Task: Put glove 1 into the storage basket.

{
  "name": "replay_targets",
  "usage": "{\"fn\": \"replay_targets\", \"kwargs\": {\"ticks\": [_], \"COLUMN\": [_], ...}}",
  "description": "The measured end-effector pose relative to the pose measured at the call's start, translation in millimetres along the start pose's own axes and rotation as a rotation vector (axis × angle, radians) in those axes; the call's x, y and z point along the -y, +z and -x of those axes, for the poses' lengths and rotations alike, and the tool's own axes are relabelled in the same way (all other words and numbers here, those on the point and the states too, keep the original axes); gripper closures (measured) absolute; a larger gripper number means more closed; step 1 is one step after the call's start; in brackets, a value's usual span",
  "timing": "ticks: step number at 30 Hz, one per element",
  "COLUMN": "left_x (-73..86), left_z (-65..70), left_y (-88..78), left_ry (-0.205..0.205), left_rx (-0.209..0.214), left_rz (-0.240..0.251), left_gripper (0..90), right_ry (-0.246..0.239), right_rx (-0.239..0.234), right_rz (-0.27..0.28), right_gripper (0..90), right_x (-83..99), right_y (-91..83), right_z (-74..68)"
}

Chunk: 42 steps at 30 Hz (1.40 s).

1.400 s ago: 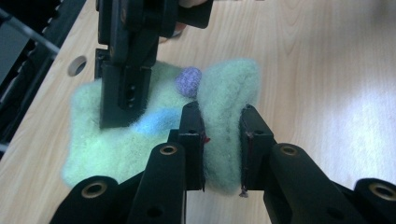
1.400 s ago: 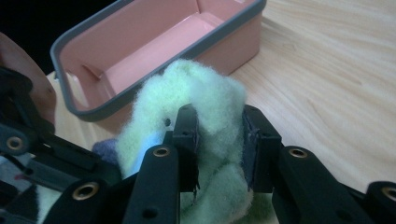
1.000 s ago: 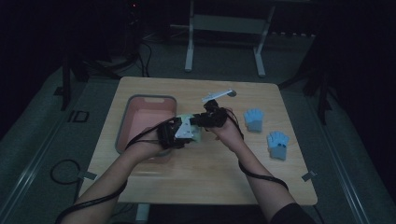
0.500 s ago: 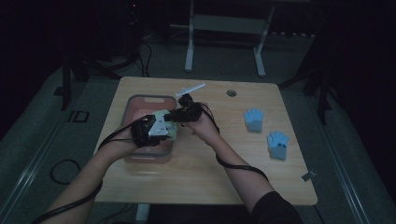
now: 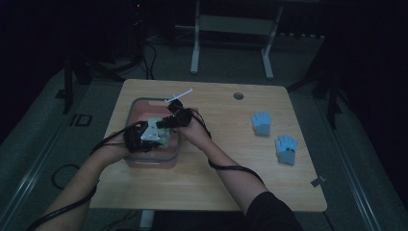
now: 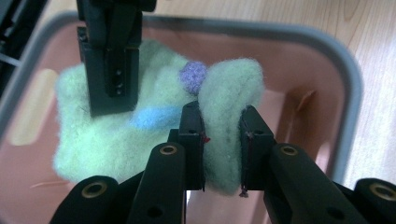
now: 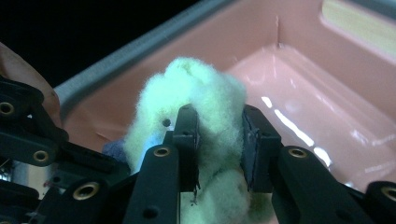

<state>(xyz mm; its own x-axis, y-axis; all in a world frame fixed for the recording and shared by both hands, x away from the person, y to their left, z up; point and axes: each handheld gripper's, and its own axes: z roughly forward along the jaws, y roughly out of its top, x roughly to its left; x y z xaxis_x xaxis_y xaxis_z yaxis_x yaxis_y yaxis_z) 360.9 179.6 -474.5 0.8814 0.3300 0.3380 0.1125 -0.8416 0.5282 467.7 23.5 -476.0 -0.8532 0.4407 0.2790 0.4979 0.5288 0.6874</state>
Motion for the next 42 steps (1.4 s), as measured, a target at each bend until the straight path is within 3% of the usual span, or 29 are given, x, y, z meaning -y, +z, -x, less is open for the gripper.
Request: {"fn": "replay_targets", "kwargs": {"ticks": [11,18,22,25,28,35,42], "left_x": [5.5,4.8,3.1,3.1,3.3,-5.1,-25.7], "left_z": [-8.1,-10.4,-9.8,-9.8,-10.6,-7.0,-3.4], "left_y": [26.8,44.8,43.4,40.4,34.6,21.5,11.5], "left_ry": [-0.015,-0.025,-0.055,-0.099,-0.163,-0.212,-0.234], "left_rx": [0.064,0.103,0.114,0.077,0.061,0.023,0.049], "left_rz": [-0.058,-0.164,-0.154,-0.153,-0.120,-0.077,-0.005], "left_gripper": [74.4,66.2,57.1,50.8,43.2,42.8,42.8], "right_ry": [-0.004,0.008,-0.004,-0.005,-0.017,-0.042,-0.060], "right_rx": [0.042,0.049,0.047,0.030,0.011,-0.013,0.013], "right_rz": [-0.065,-0.094,-0.086,-0.058,-0.042,0.018,0.036], "right_gripper": [65.9,54.6,53.6,51.6,50.0,49.6,48.6], "right_x": [5.4,9.5,14.3,17.2,18.9,28.3,42.2], "right_y": [14.9,10.9,3.9,-5.5,-15.2,-42.7,-67.2], "right_z": [10.9,18.8,19.6,18.9,15.9,7.6,6.4]}}
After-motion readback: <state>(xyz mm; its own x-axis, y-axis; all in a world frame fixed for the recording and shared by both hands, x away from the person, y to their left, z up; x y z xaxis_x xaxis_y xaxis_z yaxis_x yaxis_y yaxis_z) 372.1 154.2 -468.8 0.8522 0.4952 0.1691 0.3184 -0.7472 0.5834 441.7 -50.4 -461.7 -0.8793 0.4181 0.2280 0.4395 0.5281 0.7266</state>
